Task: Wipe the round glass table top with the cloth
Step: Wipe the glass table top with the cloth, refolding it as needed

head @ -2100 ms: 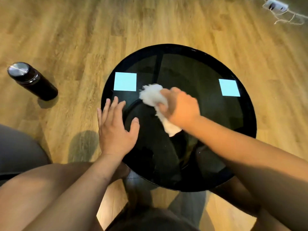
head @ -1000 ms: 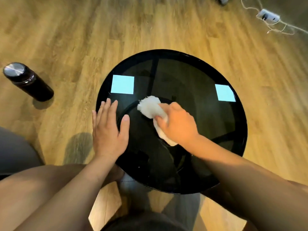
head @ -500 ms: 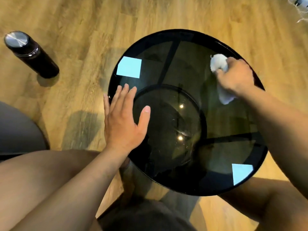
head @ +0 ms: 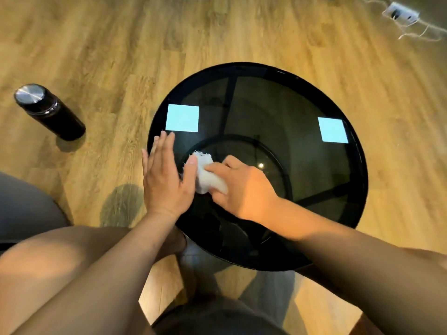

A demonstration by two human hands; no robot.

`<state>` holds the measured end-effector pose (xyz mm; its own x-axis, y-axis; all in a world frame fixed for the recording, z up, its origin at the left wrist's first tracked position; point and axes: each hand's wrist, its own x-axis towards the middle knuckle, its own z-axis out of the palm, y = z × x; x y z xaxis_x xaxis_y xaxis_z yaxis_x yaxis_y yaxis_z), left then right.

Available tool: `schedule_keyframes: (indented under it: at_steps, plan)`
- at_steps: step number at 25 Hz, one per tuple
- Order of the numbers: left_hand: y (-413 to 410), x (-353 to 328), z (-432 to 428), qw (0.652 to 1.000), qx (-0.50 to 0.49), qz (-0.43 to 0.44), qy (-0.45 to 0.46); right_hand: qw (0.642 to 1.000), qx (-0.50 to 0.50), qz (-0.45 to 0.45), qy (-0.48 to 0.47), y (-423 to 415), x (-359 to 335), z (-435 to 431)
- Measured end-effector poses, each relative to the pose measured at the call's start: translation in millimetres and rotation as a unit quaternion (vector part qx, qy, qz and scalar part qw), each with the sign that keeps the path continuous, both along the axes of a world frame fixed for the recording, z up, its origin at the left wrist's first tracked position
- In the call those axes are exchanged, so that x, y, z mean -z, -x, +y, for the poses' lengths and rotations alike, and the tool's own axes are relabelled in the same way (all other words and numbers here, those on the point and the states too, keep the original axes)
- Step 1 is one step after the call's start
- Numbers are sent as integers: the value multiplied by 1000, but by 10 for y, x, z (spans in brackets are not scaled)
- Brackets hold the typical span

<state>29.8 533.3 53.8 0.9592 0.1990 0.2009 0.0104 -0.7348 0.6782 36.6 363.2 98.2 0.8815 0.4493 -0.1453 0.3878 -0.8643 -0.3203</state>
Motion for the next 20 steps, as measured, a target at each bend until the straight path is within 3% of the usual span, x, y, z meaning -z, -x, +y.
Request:
schedule_keyframes:
  at_steps: [4,7,9,13,17,20]
  plan:
    - [2,25,-2,1000,2,15,-21,981,180,-14,72,356,56,-1332]
    - [-8,13,-2,999,7,23,-29,926,344,-47,148,-7,-20,-2272]
    - [-8,4,-9,999,6,22,-37,903,395,-55,159,-197,-27,-2452]
    - [-14,11,5,998,11,32,-52,927,360,-65,84,-179,7,-1543]
    - [-14,10,-11,998,12,32,-61,973,217,-75,34,290,-48,-361]
    - [0,21,36,1000,2,21,-13,989,144,-24,-25,610,1,434]
